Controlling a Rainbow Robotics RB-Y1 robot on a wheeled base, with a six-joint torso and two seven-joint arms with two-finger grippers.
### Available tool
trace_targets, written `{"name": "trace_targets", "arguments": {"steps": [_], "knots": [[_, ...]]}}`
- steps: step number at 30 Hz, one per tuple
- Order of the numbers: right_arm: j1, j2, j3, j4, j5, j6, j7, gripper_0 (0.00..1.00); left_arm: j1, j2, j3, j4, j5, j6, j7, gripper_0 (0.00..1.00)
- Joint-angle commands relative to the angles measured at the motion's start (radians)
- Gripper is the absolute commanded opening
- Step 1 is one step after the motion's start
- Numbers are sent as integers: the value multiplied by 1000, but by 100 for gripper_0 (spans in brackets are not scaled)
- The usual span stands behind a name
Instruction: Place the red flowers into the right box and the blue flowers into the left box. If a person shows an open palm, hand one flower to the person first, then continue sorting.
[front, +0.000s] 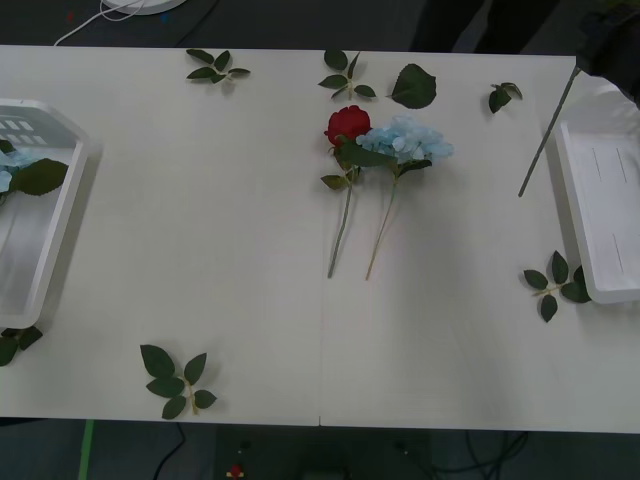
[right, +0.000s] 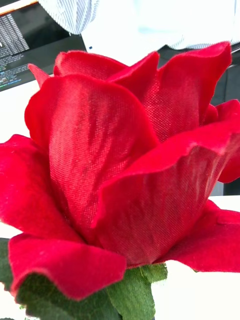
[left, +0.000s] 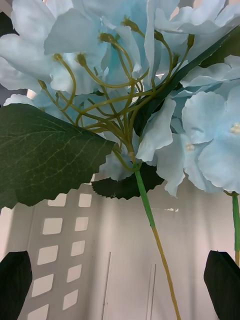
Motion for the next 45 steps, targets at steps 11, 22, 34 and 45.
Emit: {"name": "trace_targets", "arguments": {"steps": [11,22,34,45], "knots": [[10,-45,-108,-34,6,-15,71,0,4,54,-27,-27,-35,-36,-99,100],[-7,-59,-200,-14,-2,130,96,0,4,54,-27,-26,-43,-47,-90,100],[-154,-211,-303,271,33,591,375,0,4,54,-30,-26,-49,-47,-90,100],[-338,-277,-248,647,153,639,657,0,4,54,-48,-26,-39,-48,-88,100]]}}
